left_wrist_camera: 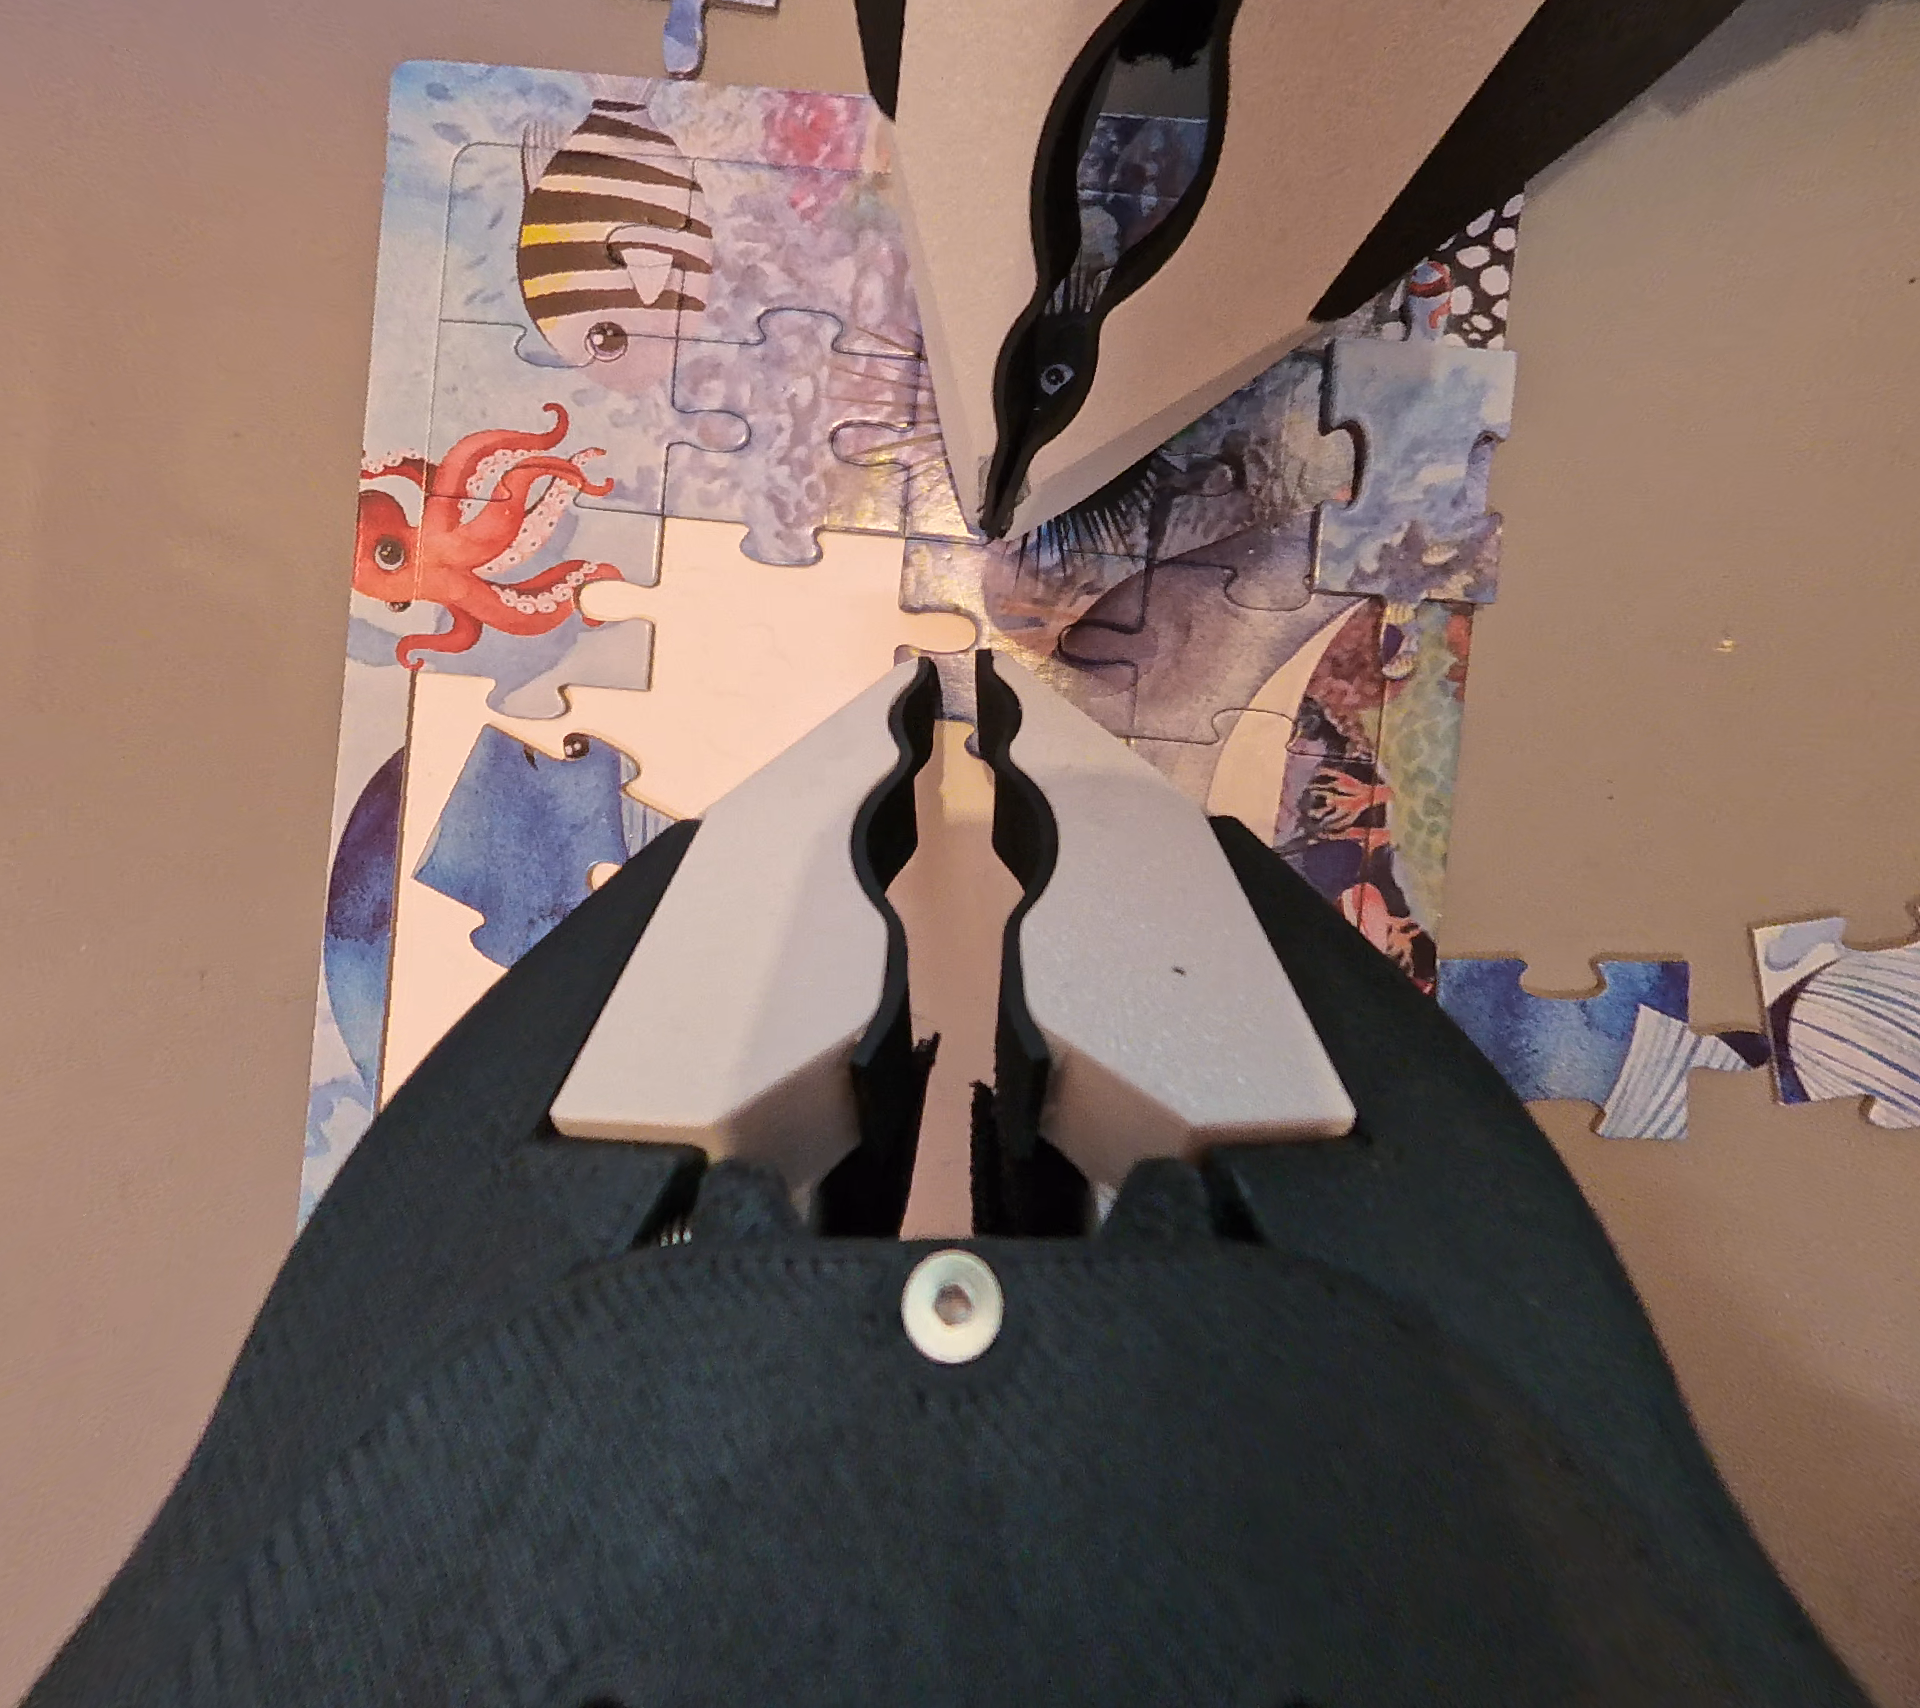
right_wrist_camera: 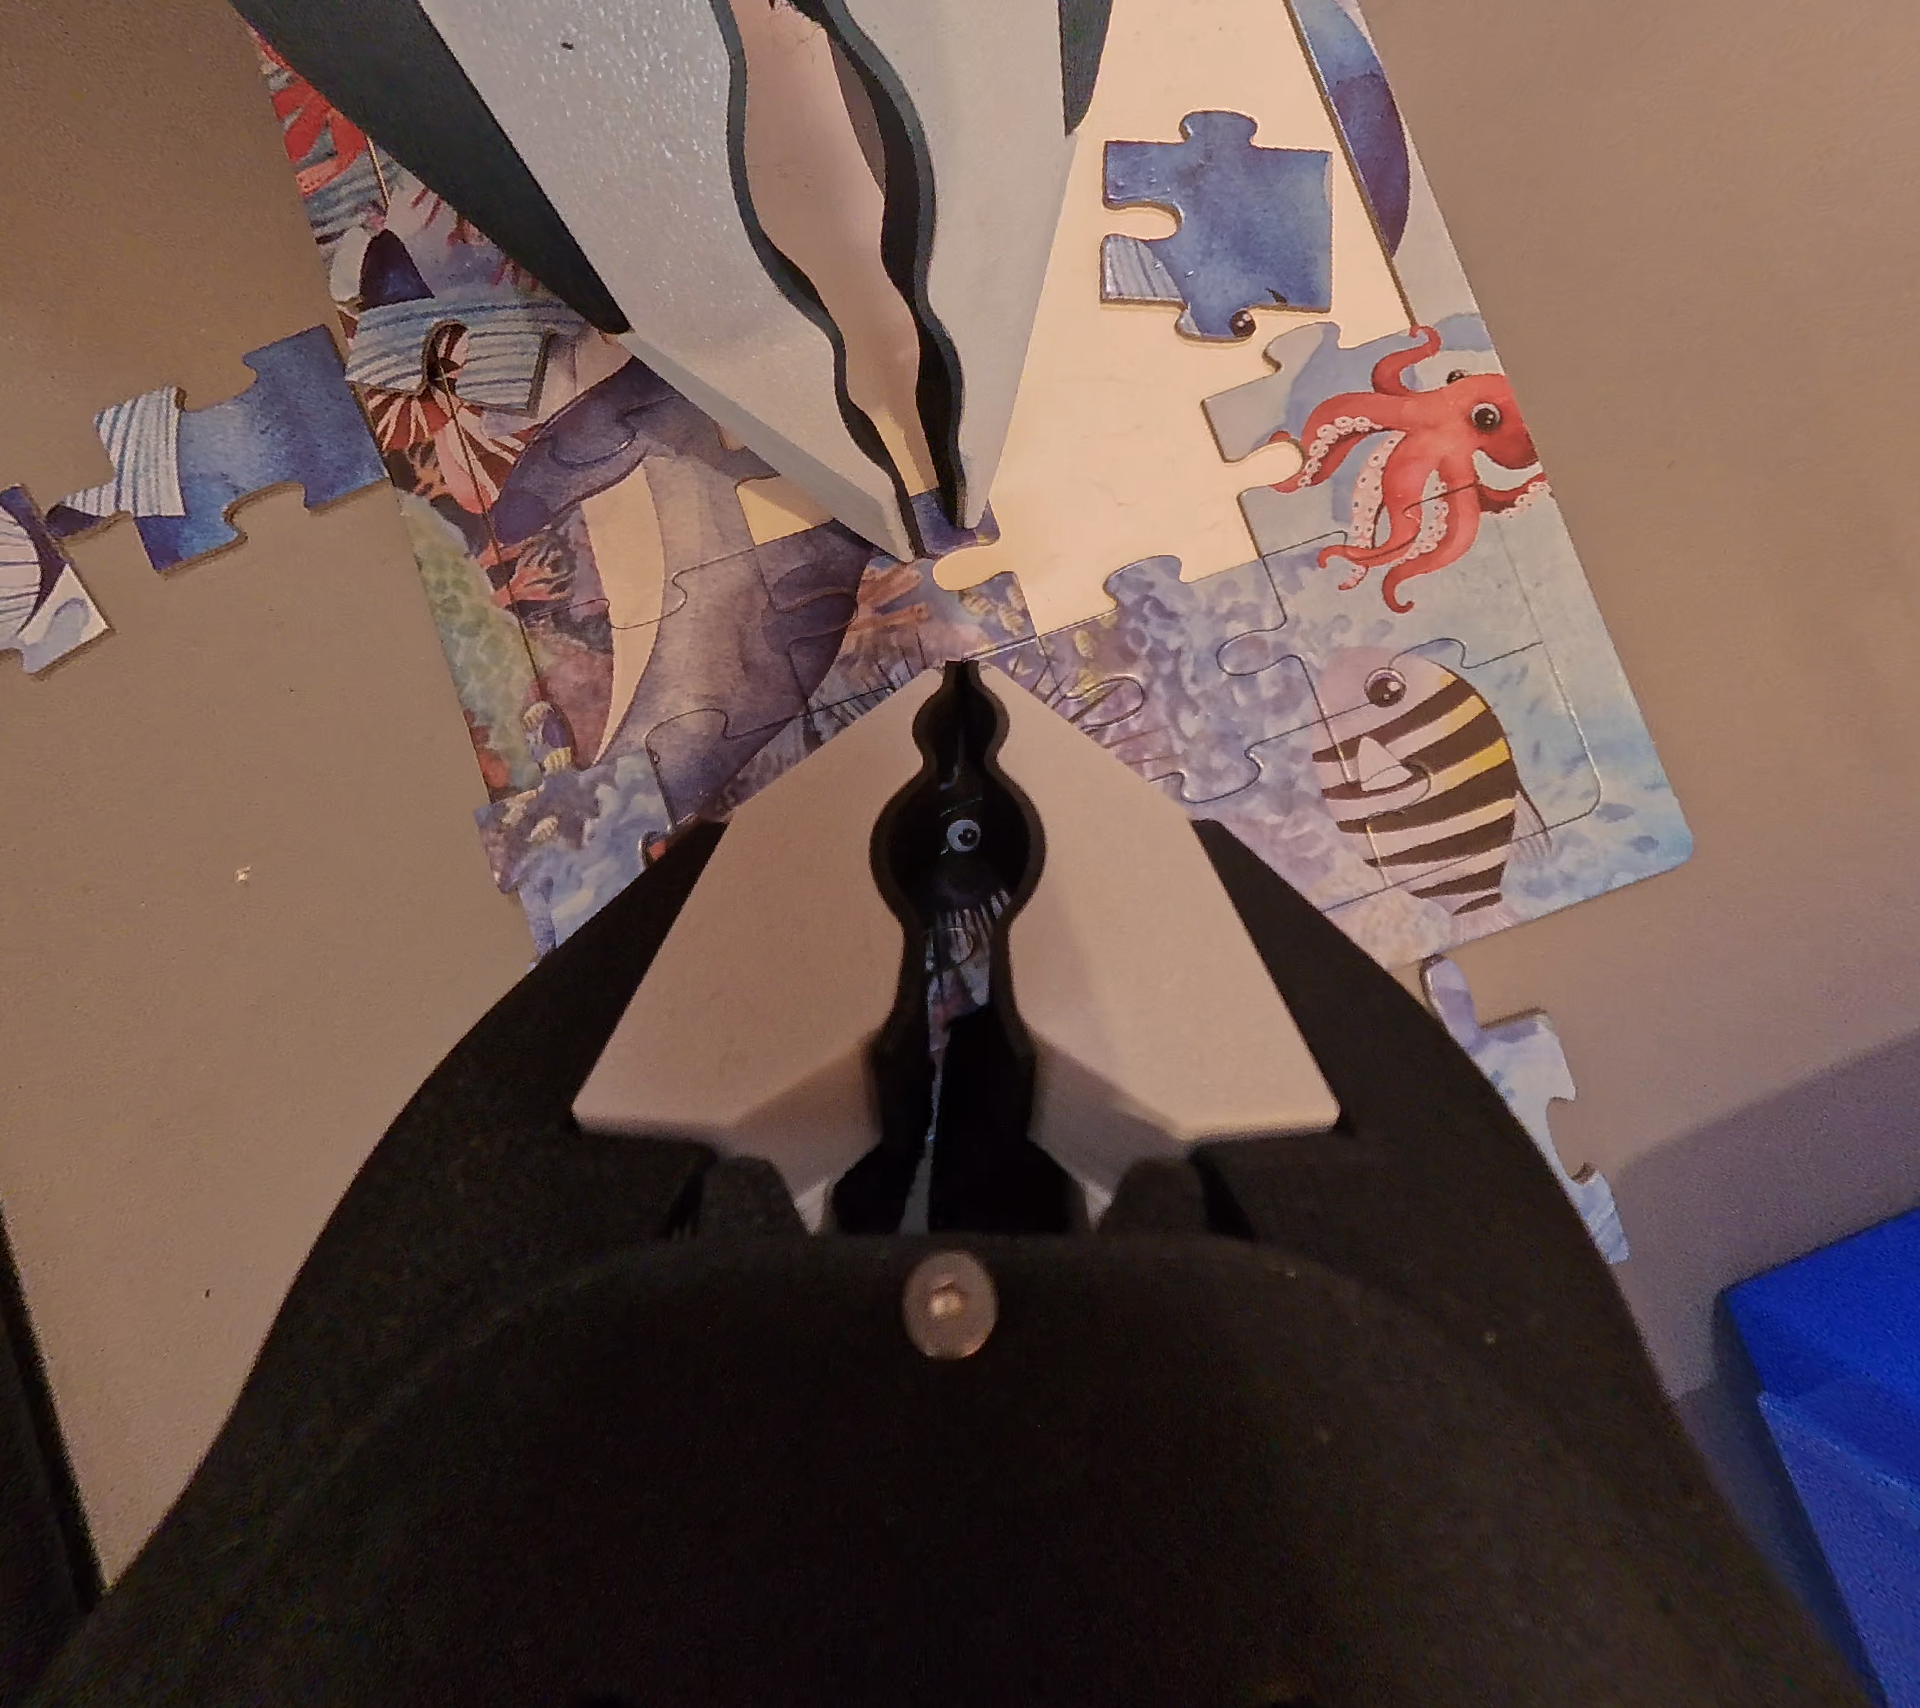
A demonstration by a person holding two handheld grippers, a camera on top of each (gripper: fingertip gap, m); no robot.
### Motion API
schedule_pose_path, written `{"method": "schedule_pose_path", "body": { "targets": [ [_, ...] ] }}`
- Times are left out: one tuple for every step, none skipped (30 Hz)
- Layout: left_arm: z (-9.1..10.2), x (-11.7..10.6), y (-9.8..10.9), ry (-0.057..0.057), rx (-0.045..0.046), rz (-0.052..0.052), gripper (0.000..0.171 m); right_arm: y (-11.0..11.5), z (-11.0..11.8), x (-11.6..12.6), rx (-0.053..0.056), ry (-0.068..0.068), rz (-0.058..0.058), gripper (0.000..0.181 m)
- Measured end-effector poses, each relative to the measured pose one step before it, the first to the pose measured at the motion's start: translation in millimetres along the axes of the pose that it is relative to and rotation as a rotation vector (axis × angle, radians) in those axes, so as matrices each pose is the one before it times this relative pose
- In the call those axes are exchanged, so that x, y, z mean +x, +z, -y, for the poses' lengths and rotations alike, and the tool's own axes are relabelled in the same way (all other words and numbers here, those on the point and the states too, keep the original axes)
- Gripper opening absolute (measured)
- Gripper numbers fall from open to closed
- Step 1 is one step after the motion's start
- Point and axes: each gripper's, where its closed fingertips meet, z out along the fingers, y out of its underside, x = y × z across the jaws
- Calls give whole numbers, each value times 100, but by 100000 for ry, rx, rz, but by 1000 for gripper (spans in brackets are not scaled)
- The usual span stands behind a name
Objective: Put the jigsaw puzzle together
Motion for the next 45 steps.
{"method": "schedule_pose_path", "body": {
  "targets": [
    [-8,16,-9,-125,206,22,5,-10,20,5,13,53,-140,0],
    [-5,7,5,-92,193,21,5,-30,46,5,82,285,43,0],
    [0,7,-1,-104,74,54,5,-57,81,-28,475,-78,168,0],
    [-9,13,-5,306,-121,134,4,-107,269,-103,1523,-401,434,0],
    [-19,5,0,223,-111,151,3,-86,300,-195,1555,-65,877,0],
    [-10,34,3,-13,157,-209,1,66,2,-141,-291,-100,564,0],
    [12,2,13,-204,445,-210,0,314,-472,-3,-2859,-774,-427,0],
    [-7,-64,0,-205,520,53,0,99,142,-161,1515,-126,917,0],
    [4,3,-20,430,546,-240,0,45,-53,-87,-273,1630,1291,0],
    [-60,39,-78,36,190,-644,0,-8,-31,5,-101,-19,215,0],
    [-106,-49,-148,-111,-194,-43,0,1,4,2,-235,-1073,-688,0],
    [-89,-62,-153,363,-85,311,0,-15,14,-1,-358,-1098,-820,0],
    [-62,120,-147,-57,-103,-735,0,-18,28,11,-312,-297,-434,0],
    [37,266,-117,-644,356,-1727,0,-38,91,-1,168,-118,-242,0],
    [96,297,-68,-257,408,-1663,0,-97,258,-41,1378,-108,99,0],
    [0,148,34,564,-342,-294,0,-149,324,-112,1717,221,642,0],
    [-267,41,164,804,-1904,382,0,-182,359,-82,1847,-179,280,0],
    [-109,-25,131,674,-600,590,0,-143,296,-118,1522,-637,361,0],
    [-6,46,-4,-934,0,-747,0,-5,41,-159,245,-219,827,0],
    [-34,-34,16,-100,-115,1,0,214,-346,-88,-2026,65,571,0],
    [-48,3,25,390,-444,131,0,426,-659,-38,-3771,-524,49,0],
    [29,-60,32,-20,-164,606,0,211,-8,-16,284,-190,-255,0],
    [12,-11,8,-175,-71,347,0,80,-33,-66,-734,-27,264,0],
    [-24,-2,0,311,-207,534,0,16,-33,-6,-436,-561,-165,0],
    [4,1,11,-268,208,242,0,21,11,9,27,380,86,0],
    [14,-11,2,-518,432,113,0,4,17,3,247,435,148,0],
    [-14,6,-2,-116,296,289,0,4,-1,1,222,373,204,0],
    [7,11,2,514,26,617,0,-4,1,3,115,575,214,0],
    [19,47,-3,948,-149,700,0,3,-1,2,-89,-93,-200,0],
    [7,30,-1,717,-62,691,0,-6,2,6,-136,-483,-331,0],
    [27,179,-27,143,236,-746,0,3,2,4,-31,-37,-88,0],
    [83,421,-59,34,486,-2145,0,-9,23,12,26,-77,-127,0],
    [90,70,-85,580,458,378,0,-11,11,8,168,-210,-143,0],
    [-95,-182,-133,689,-863,1581,0,-39,32,21,333,364,163,0],
    [-128,-409,-223,461,-621,2124,0,-123,54,158,662,1600,182,0],
    [30,-563,-346,-1147,943,1645,0,-347,203,246,1850,1971,354,0],
    [127,-768,-419,-2005,1986,1906,0,-619,486,457,3996,2034,-749,0],
    [30,-1049,-479,-1889,1726,3233,1,-739,529,643,4155,2191,-1876,0],
    [-166,-1285,-484,-1337,537,4468,6,-681,370,618,3159,2025,-1806,2],
    [-389,-1191,-468,-552,-743,3748,14,-577,239,610,2509,1736,-1850,2],
    [-419,-1213,-416,-335,-719,3835,21,-456,118,499,1749,1358,-1232,2],
    [-296,-1064,-328,-1553,25,2917,30,-384,77,471,1312,1044,-1204,3],
    [-222,-681,-184,-1882,346,691,40,-337,101,415,1382,909,-1129,3],
    [-299,-461,1,-1047,-213,61,44,-284,90,233,1275,990,-76,3],
    [-378,-554,197,-959,-914,1091,49,-172,52,131,888,1013,390,3]
  ]
}}
